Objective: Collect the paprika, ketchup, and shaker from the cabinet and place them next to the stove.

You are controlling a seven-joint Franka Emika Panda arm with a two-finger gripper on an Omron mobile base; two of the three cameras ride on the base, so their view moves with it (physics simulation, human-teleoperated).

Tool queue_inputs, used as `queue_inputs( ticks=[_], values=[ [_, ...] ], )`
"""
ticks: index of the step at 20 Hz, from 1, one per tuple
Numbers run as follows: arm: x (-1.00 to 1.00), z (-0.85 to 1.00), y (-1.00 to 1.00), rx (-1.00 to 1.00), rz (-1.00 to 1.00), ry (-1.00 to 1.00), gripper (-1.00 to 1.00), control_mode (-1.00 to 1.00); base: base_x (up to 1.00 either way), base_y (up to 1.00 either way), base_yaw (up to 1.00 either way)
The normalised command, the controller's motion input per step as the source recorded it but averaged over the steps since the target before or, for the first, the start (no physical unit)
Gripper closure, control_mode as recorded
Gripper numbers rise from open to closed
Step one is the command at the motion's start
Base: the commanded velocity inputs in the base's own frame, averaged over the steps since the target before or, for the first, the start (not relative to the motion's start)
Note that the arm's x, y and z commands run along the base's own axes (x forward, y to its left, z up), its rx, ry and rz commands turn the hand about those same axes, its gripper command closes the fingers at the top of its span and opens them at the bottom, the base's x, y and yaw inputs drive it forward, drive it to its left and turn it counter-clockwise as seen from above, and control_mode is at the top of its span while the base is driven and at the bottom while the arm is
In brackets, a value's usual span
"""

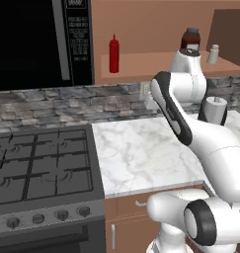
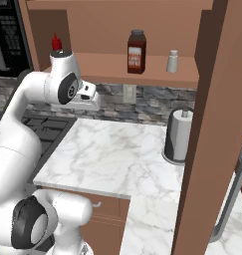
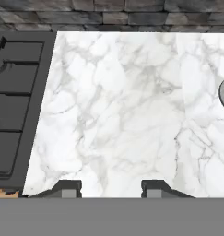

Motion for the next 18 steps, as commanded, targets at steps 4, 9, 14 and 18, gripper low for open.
queue_inputs(
  ticks=[4, 9, 14, 18],
  values=[
    [-0.18, 0.0, 0.0, 0.0, 0.0, -0.04, -1.0, -1.0, 0.0, 0.0, 0.0],
    [-0.27, 0.05, -0.16, 0.0, 0.0, -0.38, -1.0, -1.0, 0.0, 0.0, 0.0],
    [-0.24, 0.39, -0.34, 0.0, -0.03, -0.5, -1.0, -1.0, 0.0, 0.0, 0.0],
    [-0.08, 0.58, -0.37, 0.0, -0.13, -0.43, -1.0, -1.0, 0.0, 0.0, 0.0]
  ],
)
